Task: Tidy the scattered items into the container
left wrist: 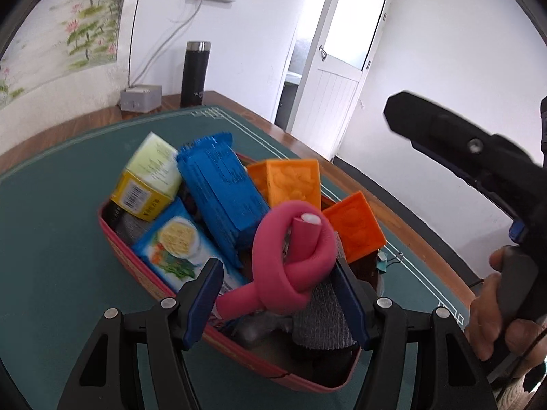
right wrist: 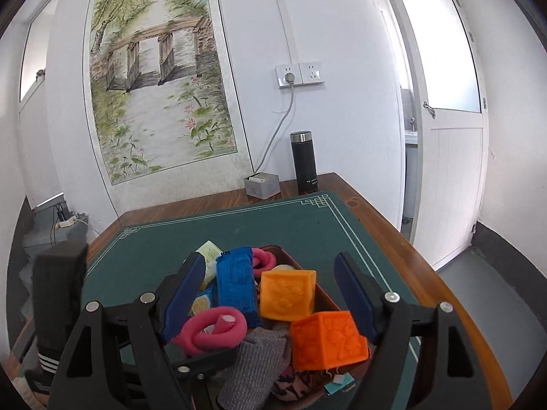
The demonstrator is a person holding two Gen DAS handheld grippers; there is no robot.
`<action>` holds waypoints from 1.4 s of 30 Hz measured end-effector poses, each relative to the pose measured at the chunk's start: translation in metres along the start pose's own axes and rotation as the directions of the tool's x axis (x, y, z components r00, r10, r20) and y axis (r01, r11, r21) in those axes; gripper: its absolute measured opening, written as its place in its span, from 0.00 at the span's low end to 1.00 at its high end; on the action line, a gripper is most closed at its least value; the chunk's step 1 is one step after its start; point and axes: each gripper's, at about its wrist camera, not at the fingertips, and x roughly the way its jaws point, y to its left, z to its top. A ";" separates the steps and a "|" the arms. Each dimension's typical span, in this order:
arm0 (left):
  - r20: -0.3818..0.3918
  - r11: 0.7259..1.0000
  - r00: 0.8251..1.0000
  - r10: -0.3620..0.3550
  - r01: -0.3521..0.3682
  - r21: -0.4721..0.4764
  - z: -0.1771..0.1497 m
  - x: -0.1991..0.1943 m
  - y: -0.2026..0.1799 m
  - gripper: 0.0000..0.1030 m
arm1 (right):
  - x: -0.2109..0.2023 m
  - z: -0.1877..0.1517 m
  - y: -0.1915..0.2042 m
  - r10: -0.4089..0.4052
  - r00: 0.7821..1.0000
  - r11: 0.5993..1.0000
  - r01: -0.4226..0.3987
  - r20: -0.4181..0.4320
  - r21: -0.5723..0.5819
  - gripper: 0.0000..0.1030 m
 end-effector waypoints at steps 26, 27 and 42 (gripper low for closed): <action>0.088 0.960 0.966 0.242 -0.225 -0.168 -0.013 -0.083 0.044 1.00 | -0.018 -0.031 0.006 0.015 0.993 0.999 -0.018 -0.118 -0.027 0.86; 0.081 0.953 0.959 0.271 -0.255 -0.163 -0.018 -0.084 0.043 1.00 | -0.020 -0.036 0.005 0.026 0.989 0.999 -0.031 -0.147 -0.032 0.87; 0.050 0.930 0.942 0.333 -0.319 -0.184 -0.055 -0.102 -0.007 1.00 | -0.077 -0.085 0.032 -0.135 0.968 0.963 0.077 -0.213 -0.259 0.99</action>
